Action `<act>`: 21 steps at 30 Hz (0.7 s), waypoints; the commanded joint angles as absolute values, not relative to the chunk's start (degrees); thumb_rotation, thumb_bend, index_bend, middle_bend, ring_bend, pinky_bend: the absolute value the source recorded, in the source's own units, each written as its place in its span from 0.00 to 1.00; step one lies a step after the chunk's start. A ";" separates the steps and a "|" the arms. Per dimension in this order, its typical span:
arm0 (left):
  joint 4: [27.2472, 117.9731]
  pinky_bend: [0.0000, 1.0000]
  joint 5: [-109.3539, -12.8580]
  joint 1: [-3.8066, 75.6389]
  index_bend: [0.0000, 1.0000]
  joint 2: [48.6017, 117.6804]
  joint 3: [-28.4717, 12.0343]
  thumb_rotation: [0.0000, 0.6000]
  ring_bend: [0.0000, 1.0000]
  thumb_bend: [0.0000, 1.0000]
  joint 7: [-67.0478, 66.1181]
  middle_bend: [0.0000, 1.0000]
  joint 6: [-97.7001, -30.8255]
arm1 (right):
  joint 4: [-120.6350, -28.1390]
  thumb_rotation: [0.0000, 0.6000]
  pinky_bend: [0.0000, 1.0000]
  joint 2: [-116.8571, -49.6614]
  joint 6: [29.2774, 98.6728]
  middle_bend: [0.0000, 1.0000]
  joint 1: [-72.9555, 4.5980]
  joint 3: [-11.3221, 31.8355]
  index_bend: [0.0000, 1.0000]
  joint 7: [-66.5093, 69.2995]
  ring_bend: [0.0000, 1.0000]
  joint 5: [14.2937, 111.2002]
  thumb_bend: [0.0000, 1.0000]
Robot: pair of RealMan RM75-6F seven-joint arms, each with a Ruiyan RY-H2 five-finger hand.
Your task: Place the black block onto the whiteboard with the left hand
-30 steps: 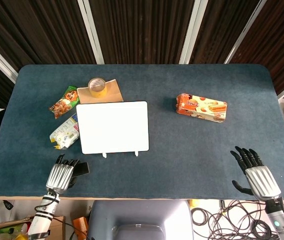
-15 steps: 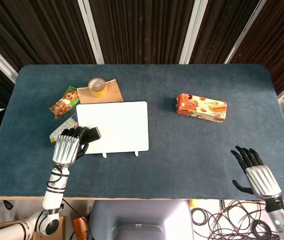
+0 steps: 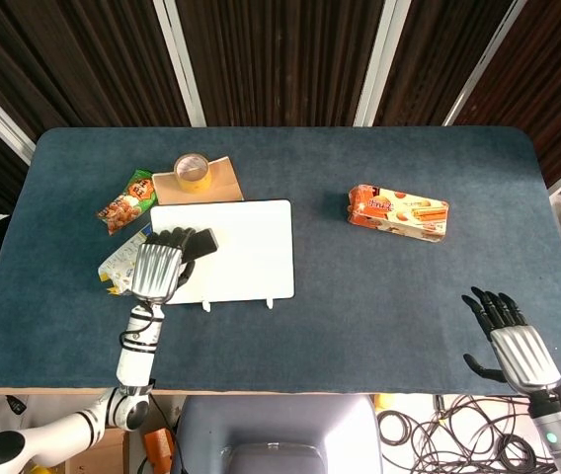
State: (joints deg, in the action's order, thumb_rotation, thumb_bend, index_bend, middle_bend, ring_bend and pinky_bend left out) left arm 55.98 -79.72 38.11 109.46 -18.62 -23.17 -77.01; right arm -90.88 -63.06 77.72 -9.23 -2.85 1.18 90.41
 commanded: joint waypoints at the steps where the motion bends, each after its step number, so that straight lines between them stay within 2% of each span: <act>1: 54.73 0.59 -79.58 38.92 0.68 110.47 -18.37 1.00 0.60 0.61 -24.04 0.86 -77.14 | -90.86 1.00 0.00 -62.93 77.67 0.00 -9.20 -2.83 0.00 1.44 0.00 90.48 0.21; 4: 53.01 0.57 -79.09 39.40 0.65 111.45 -18.28 1.00 0.58 0.56 -24.96 0.82 -77.01 | -90.84 1.00 0.00 -62.80 77.63 0.00 -9.16 -2.81 0.00 1.63 0.00 90.60 0.21; 9: 50.64 0.46 -78.40 39.76 0.50 112.44 -17.95 1.00 0.48 0.42 -24.96 0.68 -76.64 | -90.92 1.00 0.00 -62.68 77.45 0.00 -9.13 -2.77 0.00 1.73 0.00 90.66 0.21; 21: 47.10 0.34 -78.51 40.47 0.35 113.86 -17.13 1.00 0.39 0.32 -22.61 0.55 -77.37 | -91.18 1.00 0.00 -62.64 77.19 0.00 -8.99 -2.64 0.00 1.30 0.00 90.66 0.21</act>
